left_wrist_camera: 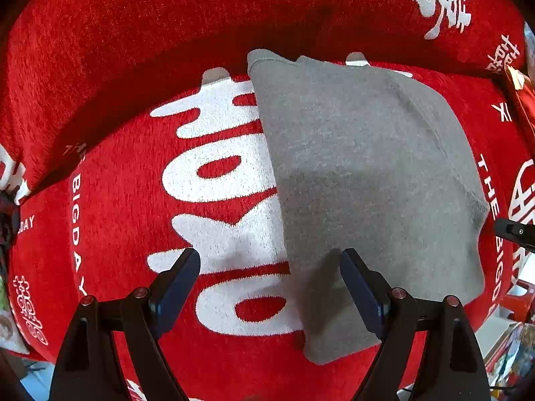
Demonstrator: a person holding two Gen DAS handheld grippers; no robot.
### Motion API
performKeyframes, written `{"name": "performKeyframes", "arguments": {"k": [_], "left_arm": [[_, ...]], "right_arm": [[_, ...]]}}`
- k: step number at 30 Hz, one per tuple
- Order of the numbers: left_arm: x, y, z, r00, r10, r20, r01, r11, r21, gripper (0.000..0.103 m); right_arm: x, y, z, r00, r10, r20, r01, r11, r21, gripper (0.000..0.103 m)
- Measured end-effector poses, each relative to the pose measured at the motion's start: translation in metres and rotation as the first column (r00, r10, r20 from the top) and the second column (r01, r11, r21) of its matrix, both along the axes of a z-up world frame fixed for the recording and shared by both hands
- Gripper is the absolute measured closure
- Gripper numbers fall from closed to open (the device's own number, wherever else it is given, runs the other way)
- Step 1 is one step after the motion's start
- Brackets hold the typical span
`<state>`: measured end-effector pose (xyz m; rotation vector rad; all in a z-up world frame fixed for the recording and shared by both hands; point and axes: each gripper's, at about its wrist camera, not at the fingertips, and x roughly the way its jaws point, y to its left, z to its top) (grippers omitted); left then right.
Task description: Fold small clothes
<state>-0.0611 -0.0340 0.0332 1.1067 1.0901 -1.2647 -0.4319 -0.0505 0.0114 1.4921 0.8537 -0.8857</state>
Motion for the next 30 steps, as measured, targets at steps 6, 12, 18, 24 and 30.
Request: {"name": "performKeyframes", "arguments": {"k": [6, 12, 18, 24, 30], "left_arm": [[-0.002, -0.005, -0.001, 1.0, 0.021, 0.011, -0.021, 1.0, 0.0, 0.0], [-0.006, -0.012, -0.002, 0.999, -0.005, 0.039, 0.005, 1.0, -0.004, 0.0], [0.004, -0.023, -0.009, 1.0, 0.01, 0.008, -0.01, 0.999, 0.036, 0.0], [0.028, -0.033, -0.017, 0.988, 0.08, -0.132, -0.069, 0.994, 0.084, 0.0], [0.046, -0.05, -0.019, 0.946, 0.162, -0.28, -0.149, 0.987, 0.064, 0.0]], "right_arm": [[0.002, -0.006, 0.003, 1.0, 0.017, 0.018, -0.016, 1.0, -0.018, 0.059], [0.002, -0.013, 0.003, 0.999, 0.032, 0.017, -0.032, 0.999, -0.032, 0.041], [0.0, -0.023, 0.0, 0.999, 0.04, 0.007, -0.039, 0.998, -0.058, 0.035], [-0.004, -0.033, -0.011, 0.997, 0.07, 0.036, -0.067, 0.995, -0.07, 0.034], [-0.003, -0.046, -0.027, 0.986, 0.085, 0.144, -0.08, 0.996, -0.035, 0.034]]}}
